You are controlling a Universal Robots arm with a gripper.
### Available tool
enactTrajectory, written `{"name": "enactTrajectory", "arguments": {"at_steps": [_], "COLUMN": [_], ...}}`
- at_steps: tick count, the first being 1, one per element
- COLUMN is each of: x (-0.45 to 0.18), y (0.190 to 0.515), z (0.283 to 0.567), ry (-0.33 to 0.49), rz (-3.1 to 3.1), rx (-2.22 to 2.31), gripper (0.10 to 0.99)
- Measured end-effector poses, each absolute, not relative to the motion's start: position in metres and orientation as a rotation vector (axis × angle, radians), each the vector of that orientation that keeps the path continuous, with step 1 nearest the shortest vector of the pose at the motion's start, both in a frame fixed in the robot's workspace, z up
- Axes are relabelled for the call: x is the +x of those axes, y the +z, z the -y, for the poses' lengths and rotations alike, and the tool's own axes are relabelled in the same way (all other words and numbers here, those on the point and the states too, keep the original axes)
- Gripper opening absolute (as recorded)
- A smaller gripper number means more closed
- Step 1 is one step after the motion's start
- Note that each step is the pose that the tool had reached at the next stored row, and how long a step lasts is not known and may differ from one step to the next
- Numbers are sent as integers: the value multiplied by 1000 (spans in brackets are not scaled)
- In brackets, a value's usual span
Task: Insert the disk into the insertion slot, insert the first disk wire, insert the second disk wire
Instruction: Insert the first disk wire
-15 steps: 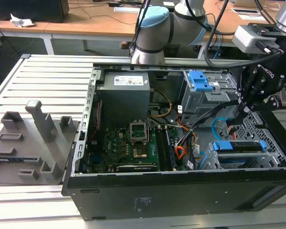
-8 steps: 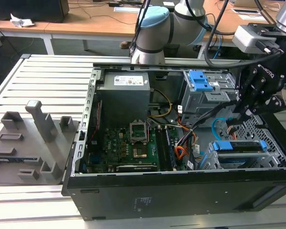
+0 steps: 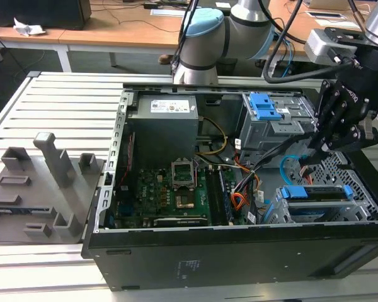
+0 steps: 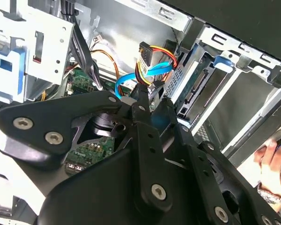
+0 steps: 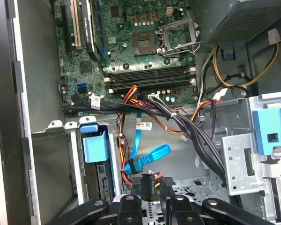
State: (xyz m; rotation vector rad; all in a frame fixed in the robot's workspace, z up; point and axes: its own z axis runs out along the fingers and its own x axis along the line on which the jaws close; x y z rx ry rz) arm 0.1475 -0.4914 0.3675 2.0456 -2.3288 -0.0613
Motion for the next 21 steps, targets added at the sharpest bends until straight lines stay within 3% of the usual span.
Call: {"name": "enactTrajectory", "arguments": {"at_steps": [16, 18, 21], "x": [142, 142, 142], "y": [353, 353, 353], "z": [491, 491, 491], "ry": [-20, -19, -18], "rz": [2338, 2338, 2338], "rx": [2056, 2055, 2055], "gripper": [302, 165, 165]}}
